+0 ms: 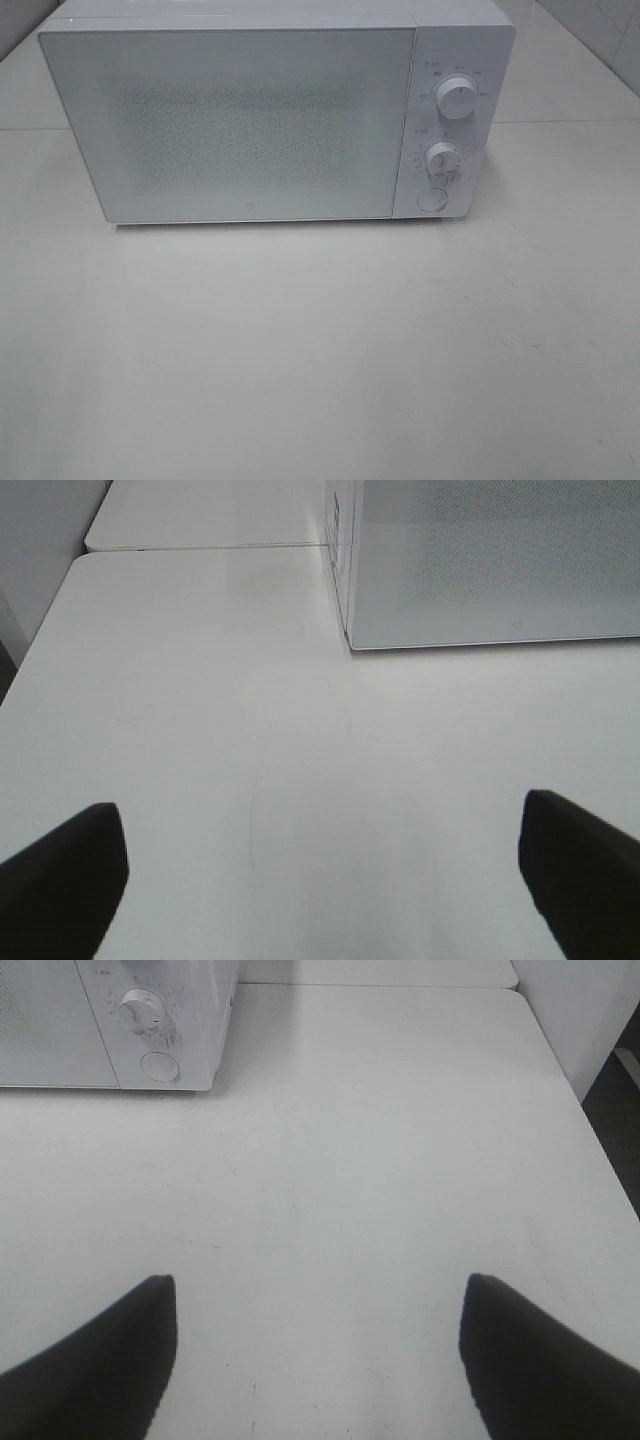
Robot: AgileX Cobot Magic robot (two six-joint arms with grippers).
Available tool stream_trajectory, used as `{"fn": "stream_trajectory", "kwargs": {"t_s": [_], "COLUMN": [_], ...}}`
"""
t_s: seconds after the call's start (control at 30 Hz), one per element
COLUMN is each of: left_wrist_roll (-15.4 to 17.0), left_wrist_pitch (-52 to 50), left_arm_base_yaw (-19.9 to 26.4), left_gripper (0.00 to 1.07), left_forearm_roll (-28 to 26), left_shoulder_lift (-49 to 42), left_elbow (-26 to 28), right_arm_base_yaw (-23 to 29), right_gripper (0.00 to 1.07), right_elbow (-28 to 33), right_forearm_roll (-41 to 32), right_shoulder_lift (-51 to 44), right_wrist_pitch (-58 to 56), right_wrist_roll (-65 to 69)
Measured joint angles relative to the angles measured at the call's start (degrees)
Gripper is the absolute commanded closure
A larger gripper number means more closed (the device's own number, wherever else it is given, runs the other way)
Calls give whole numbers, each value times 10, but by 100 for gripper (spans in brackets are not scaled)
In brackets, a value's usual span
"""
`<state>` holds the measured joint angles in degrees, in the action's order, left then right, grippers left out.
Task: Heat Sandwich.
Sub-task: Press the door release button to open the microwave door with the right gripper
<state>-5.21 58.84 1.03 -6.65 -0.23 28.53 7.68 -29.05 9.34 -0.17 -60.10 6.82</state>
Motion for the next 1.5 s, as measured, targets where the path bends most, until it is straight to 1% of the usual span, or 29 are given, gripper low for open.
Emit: {"fn": "stream_trajectory", "kwargs": {"t_s": [0.43,0.6,0.77,0.9,1.0,1.07,1.23,1.37,1.5], "left_wrist_roll": [0,0,0,0,0,0,0,0,0], "left_wrist_pitch": [0,0,0,0,0,0,0,0,0], "left_arm_base_yaw": [0,0,0,0,0,0,0,0,0], "left_gripper": [3,3,3,3,3,3,3,3,3], "left_forearm_roll": [0,0,0,0,0,0,0,0,0], "left_shoulder_lift": [0,0,0,0,0,0,0,0,0], "left_elbow": [0,0,0,0,0,0,0,0,0], "right_arm_base_yaw": [0,0,0,0,0,0,0,0,0], "right_gripper": [31,31,31,31,31,31,31,31,31], "right_elbow": [0,-13,-22,-22,-22,-22,-22,-22,-22], "right_forearm_roll": [0,-1,-1,-1,-1,-1,-1,-1,-1], "right_shoulder_lift": [0,1,42,107,129,167,203,273,307], "right_wrist_pitch": [1,14,50,115,145,186,222,286,320], "right_wrist_roll": [0,0,0,0,0,0,0,0,0]}}
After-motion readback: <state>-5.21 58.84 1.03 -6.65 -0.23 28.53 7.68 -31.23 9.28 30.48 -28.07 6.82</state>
